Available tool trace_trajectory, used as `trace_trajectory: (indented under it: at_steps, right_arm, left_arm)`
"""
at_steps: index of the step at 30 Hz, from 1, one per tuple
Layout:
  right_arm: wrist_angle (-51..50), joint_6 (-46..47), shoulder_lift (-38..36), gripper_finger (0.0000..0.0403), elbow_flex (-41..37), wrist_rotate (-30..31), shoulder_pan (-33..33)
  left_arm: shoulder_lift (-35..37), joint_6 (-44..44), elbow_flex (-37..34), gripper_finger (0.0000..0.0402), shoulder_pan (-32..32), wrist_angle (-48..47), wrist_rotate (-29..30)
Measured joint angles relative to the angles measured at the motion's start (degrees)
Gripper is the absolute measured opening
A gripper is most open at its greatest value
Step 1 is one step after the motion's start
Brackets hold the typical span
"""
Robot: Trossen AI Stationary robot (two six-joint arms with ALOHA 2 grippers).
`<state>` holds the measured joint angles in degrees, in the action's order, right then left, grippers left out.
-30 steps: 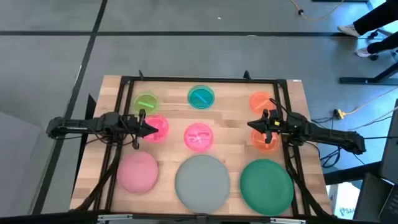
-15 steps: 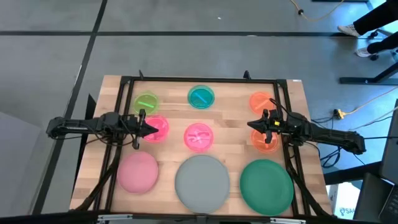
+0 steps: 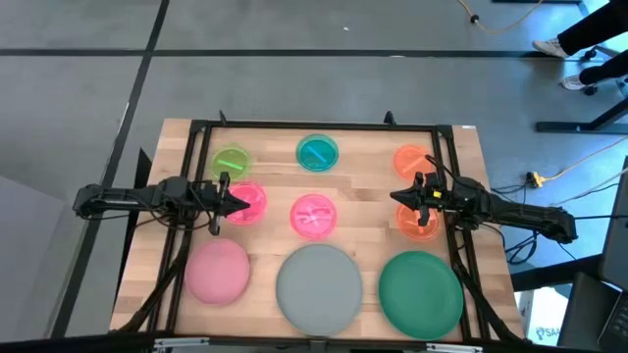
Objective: Stack plastic plates
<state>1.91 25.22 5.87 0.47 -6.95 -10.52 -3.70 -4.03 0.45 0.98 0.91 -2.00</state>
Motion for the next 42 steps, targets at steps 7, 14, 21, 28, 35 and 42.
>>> trace_trajectory:
  at_steps: [7, 14, 21, 28, 35, 42]
  right_arm:
    - [0.00, 0.01, 0.00, 0.0001, 0.00, -0.01, 0.00]
    - [0.02, -0.14, 0.00, 0.0001, 0.00, 0.06, 0.00]
    - [-0.07, -0.18, 0.00, 0.0001, 0.00, 0.85, 0.00]
    - [1.99, -4.41, -0.09, 0.0001, 0.00, 9.76, 0.00]
    - [2.06, -5.11, 1.26, 0.0001, -0.02, 4.66, 0.00]
    - [4.78, -4.51, 6.10, 0.0001, 0.00, 4.45, 4.04]
  left_arm:
    - [0.00, 0.00, 0.00, 0.0002, 0.01, 0.00, -0.01]
    - [0.02, 1.38, -0.02, 0.0002, 0.00, 0.02, 0.75]
    - [0.06, 6.14, -0.07, 0.0002, 0.01, 4.19, 11.17]
    - [0.01, 4.26, -0.07, 0.0002, 0.02, 11.87, 17.57]
    - [0.02, 5.61, -0.07, 0.0002, 0.02, 19.21, 17.55]
    - [0.02, 6.05, -0.07, 0.0002, 0.02, 23.29, 17.20]
